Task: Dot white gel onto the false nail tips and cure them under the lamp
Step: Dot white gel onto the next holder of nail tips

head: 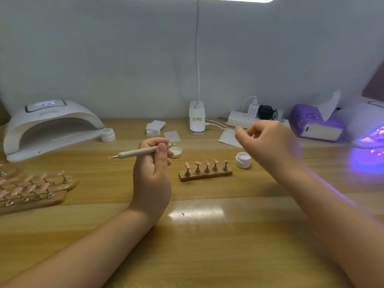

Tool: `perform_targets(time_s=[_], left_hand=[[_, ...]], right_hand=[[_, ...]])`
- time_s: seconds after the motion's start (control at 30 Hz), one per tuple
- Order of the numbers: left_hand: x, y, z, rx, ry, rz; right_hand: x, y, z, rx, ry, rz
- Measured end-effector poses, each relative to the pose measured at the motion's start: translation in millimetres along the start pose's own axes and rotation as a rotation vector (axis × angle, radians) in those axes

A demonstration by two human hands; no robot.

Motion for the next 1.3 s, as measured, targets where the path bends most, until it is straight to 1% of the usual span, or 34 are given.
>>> perform_targets(time_s=[0.07,0.1,0.2,0.23,0.27,0.3,0.47,0.6,0.67,0.73,0.83,0.97,1.13,1.3], left_hand=[[0.3,-0.5,-0.2,-0.001,0.003,0.005],[0.4,-0.6,-0.5,-0.001,0.003,0.008],[0.4,-1.0,-1.5,0.002,0.003,0.015],[0.2,-1.2,-1.6,0.003,0.006,0.016],[0.2,-1.2,-1.7,0.003,0.01,0.018],[0.2,-1.2,-1.8,0.003,0.012,0.02],[1.0,-1.3,-2.3,0.01,0.016,0.026],[0.9,-1.3,-1.0,0.011,0.024,0.033],[1.2,-1.3,-0.8,0.009,0.024,0.037],[1.3,-0.7,-2.5,0.012,0.018,0.041],[0.7,-0.6,-11.9,0.02,-0.032,0.071],[-2.9,-1.9,-27.9,0.074,-0.061,0.084],[-3.7,-2.4,-43.7,0.054,-0.084,0.114],[-4.6,-5.1,-55.2,-0.08,-0.176,0.212]], right_hand=[[-7.7,-1.4,-26.8,0.097,-0.048,0.039],[-9.7,-5.1,-38.4,0.097,-0.063,0.103],[-7.8,-19.2,-61.8,-0.153,-0.132,0.389],[-5.7,-23.1,-66.6,-0.181,-0.133,0.458],[-4.0,-26.4,-71.3,-0.158,-0.116,0.504],[-3.4,-29.3,-75.8,-0.129,-0.098,0.518],[-4.3,-34.2,-82.3,-0.06,-0.045,0.488],[-1.3,-37.2,-83.1,-0.17,-0.098,0.447],[-0.7,-37.3,-79.7,-0.212,-0.093,0.421],[-1.5,-35.1,-70.2,-0.233,-0.044,0.379],[-1.1,-28.8,-43.4,-0.228,0.084,0.318],[6.2,-18.6,-2.9,-0.067,0.335,0.245],[16.7,-10.6,24.2,-0.025,0.405,0.255],[27.6,-5.3,46.3,-0.042,0.475,0.297]])
Point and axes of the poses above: each hand's wrist, its own x-axis away from the middle knuckle, its own y-axis out of the back of the hand, z = x × y, the point moved 3 cm from there along -x, towards the middle knuckle, and after that the axes turned 4 degrees about -x, right-handed, at the moved point
